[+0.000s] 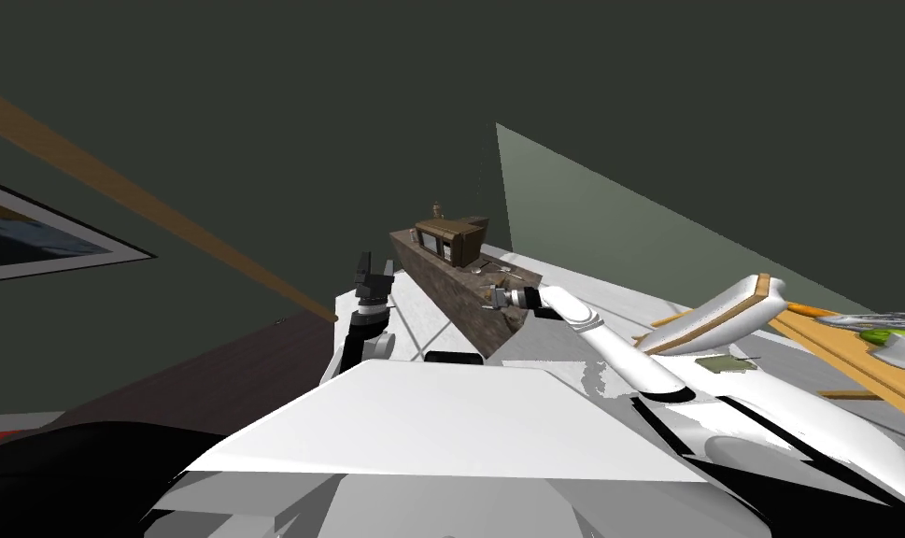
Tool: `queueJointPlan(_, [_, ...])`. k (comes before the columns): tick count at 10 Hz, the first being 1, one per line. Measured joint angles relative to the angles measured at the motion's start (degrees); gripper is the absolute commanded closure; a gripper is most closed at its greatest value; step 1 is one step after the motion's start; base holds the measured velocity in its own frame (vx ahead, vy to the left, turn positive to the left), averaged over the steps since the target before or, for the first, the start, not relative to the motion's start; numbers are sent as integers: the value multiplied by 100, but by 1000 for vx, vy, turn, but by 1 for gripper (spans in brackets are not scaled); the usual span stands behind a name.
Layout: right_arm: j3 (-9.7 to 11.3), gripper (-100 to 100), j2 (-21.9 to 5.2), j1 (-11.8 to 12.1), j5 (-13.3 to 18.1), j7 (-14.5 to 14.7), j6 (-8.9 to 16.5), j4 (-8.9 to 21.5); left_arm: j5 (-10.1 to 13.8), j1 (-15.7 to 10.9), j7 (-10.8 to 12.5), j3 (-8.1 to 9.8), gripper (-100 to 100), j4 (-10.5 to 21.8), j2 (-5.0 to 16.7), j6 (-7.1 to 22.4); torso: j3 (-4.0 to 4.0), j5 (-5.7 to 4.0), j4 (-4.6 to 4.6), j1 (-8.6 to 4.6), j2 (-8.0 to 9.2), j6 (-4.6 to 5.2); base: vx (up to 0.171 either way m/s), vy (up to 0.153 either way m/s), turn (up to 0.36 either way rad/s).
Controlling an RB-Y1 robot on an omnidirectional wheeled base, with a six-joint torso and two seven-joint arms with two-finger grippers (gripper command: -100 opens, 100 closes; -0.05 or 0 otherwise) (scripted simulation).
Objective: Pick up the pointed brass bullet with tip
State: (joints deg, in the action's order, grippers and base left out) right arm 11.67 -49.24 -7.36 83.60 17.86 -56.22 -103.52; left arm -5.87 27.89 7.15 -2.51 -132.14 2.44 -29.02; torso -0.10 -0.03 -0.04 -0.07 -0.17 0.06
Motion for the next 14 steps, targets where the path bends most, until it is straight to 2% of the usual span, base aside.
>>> queueJointPlan(1, [45, -100, -114, -74, 154, 34, -92, 133, 0, 0, 0, 0, 0, 0, 0, 0, -1, 1, 0, 1, -3, -2, 32, -12, 63])
queueJointPlan(2, [76, -100, -178, -78, 304, 13, -131, 135, 0, 0, 0, 0, 0, 0, 0, 0, 0, 0, 0, 2, 0, 0, 43, -13, 100])
queueJointPlan(3, [171, -100, -257, -194, 530, -47, -185, 231, 0, 0, 0, 0, 0, 0, 0, 0, -3, 1, -1, 2, -5, -3, 63, -10, 189])
queueJointPlan(4, [255, -100, -368, -298, 730, -8, -290, 427, 0, 0, 0, 0, 0, 0, 0, 0, -7, 1, -3, 2, -12, -3, 51, -9, 69])
queueJointPlan(6, [317, -100, -552, -370, 1037, 12, -440, 581, 0, 0, 0, 0, 0, 0, 0, 0, -6, 1, -2, 2, -10, -1, 66, -15, 125])
queueJointPlan(7, [365, -100, -682, -452, 1197, 39, -547, 750, 0, 0, 0, 0, 0, 0, 0, 0, -9, 0, -3, 0, -16, -2, 56, -15, 70])
queueJointPlan(9, [427, -100, -823, -542, 1420, 111, -682, 975, 0, 0, 0, 0, 0, 0, 0, 0, -5, 1, -2, 6, -9, -1, 59, -9, 117])
queueJointPlan(10, [503, -100, -911, -658, 1588, 96, -779, 1111, 0, 0, 0, 0, 0, 0, 0, 0, -9, 1, -3, 3, -16, -2, 99, -18, 125])
queueJointPlan(14, [749, -100, -1193, -874, 2217, 95, -1046, 1547, 0, 1, 0, 0, 0, 0, 0, 0, -7, 0, -4, 6, -9, 2, 55, -13, 67])
